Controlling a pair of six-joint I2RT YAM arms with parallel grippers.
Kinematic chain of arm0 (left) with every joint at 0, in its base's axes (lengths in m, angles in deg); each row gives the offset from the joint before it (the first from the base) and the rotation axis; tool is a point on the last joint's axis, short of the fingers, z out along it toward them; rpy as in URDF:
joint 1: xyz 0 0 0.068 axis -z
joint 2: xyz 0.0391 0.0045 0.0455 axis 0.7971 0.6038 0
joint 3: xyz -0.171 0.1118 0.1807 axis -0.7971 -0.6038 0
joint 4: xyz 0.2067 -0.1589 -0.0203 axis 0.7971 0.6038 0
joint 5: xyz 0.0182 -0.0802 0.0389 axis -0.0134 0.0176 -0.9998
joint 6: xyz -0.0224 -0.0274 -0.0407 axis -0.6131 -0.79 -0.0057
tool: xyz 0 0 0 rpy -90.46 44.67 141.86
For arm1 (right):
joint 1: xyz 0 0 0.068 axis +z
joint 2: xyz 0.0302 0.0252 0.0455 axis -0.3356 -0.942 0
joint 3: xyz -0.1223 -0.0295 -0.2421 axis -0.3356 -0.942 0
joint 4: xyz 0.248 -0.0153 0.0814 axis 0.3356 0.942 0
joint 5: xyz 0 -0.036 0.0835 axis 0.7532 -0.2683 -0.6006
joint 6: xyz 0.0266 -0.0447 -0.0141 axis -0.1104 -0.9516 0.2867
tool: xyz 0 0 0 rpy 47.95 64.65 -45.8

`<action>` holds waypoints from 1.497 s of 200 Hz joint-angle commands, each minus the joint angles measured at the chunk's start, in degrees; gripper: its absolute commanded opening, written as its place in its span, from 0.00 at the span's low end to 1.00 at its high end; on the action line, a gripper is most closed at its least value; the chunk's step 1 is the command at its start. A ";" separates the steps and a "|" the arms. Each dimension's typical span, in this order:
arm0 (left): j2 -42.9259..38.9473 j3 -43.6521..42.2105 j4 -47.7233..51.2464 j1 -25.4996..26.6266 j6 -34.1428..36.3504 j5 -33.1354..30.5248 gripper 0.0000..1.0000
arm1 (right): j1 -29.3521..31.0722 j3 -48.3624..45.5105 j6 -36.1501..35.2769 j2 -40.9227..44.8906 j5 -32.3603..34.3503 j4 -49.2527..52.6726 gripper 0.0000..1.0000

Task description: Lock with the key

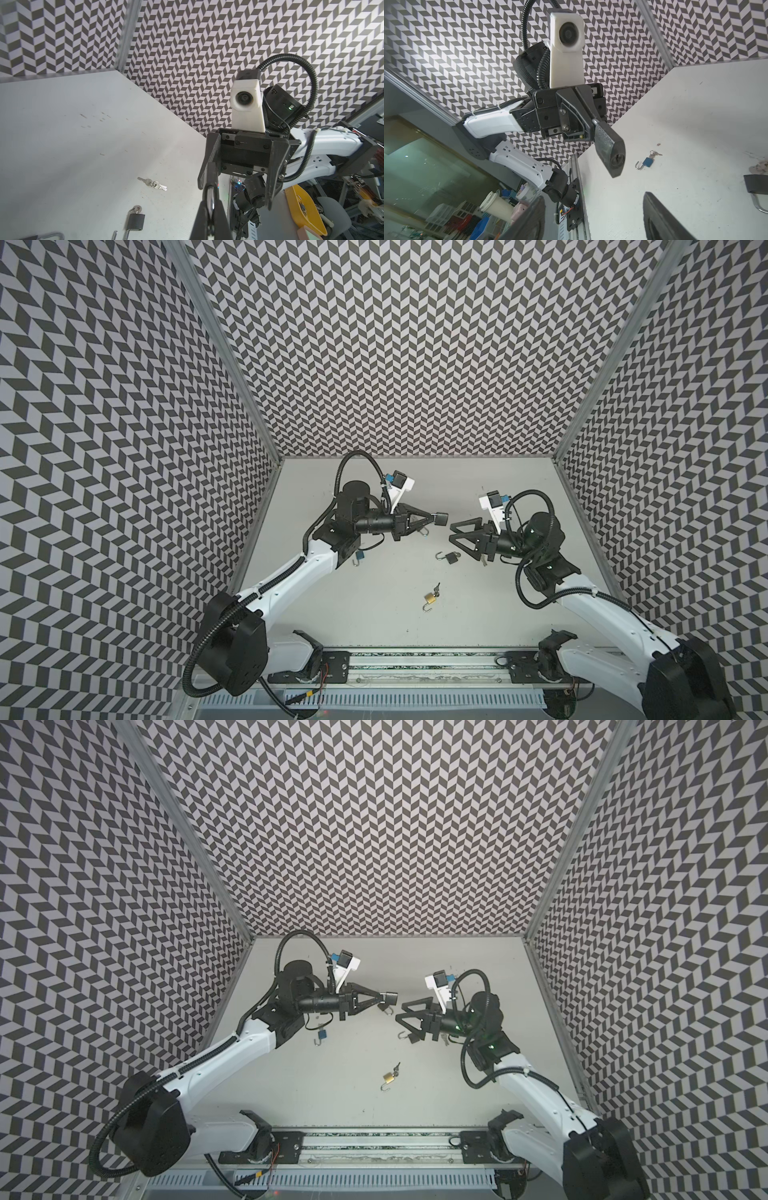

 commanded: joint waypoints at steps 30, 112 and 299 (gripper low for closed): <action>-0.16 0.20 -3.67 1.59 0.37 5.71 0.00 | 0.28 2.47 2.31 -0.62 -3.18 -4.79 0.67; 0.15 0.69 -3.26 2.81 0.53 6.42 0.00 | 1.05 2.05 8.62 -0.59 -3.88 -10.65 0.42; -0.37 2.88 0.84 3.83 1.25 2.17 0.10 | 3.19 2.39 5.72 1.52 -3.85 -6.03 0.00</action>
